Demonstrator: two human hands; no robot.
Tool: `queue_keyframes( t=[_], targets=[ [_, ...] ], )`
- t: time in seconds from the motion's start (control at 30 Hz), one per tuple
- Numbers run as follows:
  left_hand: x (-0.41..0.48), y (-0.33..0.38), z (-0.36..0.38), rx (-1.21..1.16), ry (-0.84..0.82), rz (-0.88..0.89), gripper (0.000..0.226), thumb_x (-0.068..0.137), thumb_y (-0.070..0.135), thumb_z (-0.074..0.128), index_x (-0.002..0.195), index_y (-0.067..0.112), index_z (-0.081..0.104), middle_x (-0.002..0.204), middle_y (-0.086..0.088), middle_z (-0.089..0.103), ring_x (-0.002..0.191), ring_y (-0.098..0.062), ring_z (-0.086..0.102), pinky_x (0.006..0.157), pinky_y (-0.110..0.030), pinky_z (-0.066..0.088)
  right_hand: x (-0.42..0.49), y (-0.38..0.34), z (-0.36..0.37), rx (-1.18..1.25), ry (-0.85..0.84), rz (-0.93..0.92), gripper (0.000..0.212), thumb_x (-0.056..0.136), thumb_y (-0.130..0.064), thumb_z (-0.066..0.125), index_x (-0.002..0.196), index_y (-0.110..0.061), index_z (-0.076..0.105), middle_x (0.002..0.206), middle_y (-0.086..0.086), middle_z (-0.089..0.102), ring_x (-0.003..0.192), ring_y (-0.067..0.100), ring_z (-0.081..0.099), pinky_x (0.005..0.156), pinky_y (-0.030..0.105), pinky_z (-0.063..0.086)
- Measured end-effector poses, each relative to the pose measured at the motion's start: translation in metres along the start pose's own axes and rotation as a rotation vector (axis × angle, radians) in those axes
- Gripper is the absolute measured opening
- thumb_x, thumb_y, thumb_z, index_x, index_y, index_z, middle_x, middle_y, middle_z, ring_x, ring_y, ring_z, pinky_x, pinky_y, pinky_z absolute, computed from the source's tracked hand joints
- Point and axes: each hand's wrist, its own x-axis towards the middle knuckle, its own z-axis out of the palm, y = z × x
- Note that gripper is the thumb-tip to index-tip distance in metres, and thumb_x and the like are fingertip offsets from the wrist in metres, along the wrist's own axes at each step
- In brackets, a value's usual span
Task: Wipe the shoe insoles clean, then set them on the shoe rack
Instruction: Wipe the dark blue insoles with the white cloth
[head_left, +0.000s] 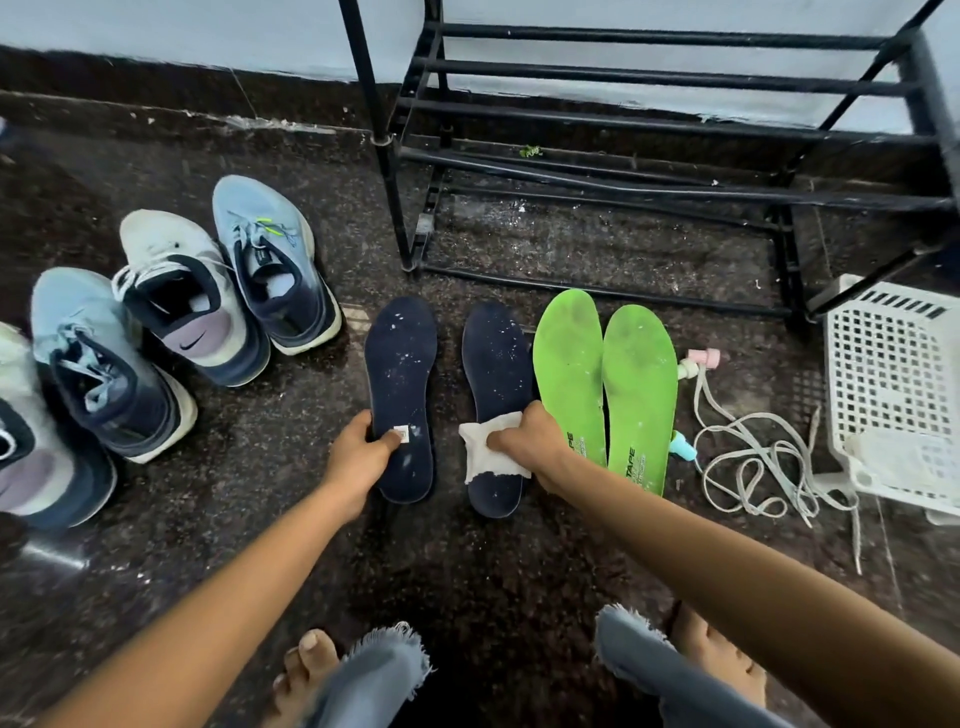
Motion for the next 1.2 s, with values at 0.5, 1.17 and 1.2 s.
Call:
queue_keyframes(
  t=[0.5, 1.17, 1.2],
  targets=[
    [-0.013, 0.01, -0.006, -0.317, -0.123, 0.018, 0.03, 0.097, 0.0, 0.053, 0.117, 0.023, 0.056, 0.115, -0.005, 0.068, 0.106, -0.02, 0.064, 0.093, -0.038, 0.052, 0.001, -0.004, -0.003, 0.071, -0.081, -0.146, 0.066, 0.077, -0.011, 0.066, 0.134, -0.015, 0.035, 0.109, 0.002, 0.057, 0.096, 0.021, 0.059, 0.081, 0.033, 0.052],
    [-0.063, 0.087, -0.004, -0.867, -0.376, 0.018, 0.064, 0.072, -0.011, 0.033, 0.126, 0.013, 0.055, 0.117, -0.014, 0.066, 0.109, -0.03, 0.06, 0.096, -0.043, 0.05, -0.097, -0.056, -0.032, 0.108, 0.274, -0.776, 0.033, 0.079, 0.002, 0.055, 0.102, -0.02, 0.065, 0.086, -0.007, 0.071, 0.068, 0.001, 0.061, 0.06, 0.011, 0.044],
    [-0.066, 0.09, -0.003, -0.934, -0.378, 0.005, 0.061, 0.072, -0.007, 0.035, 0.125, 0.014, 0.057, 0.119, -0.017, 0.065, 0.111, -0.033, 0.058, 0.1, -0.046, 0.047, -0.102, -0.057, -0.027, 0.021, 0.279, -0.846, 0.035, 0.078, 0.0, 0.056, 0.105, -0.019, 0.067, 0.09, -0.005, 0.072, 0.073, 0.004, 0.062, 0.065, 0.011, 0.046]
  ],
)
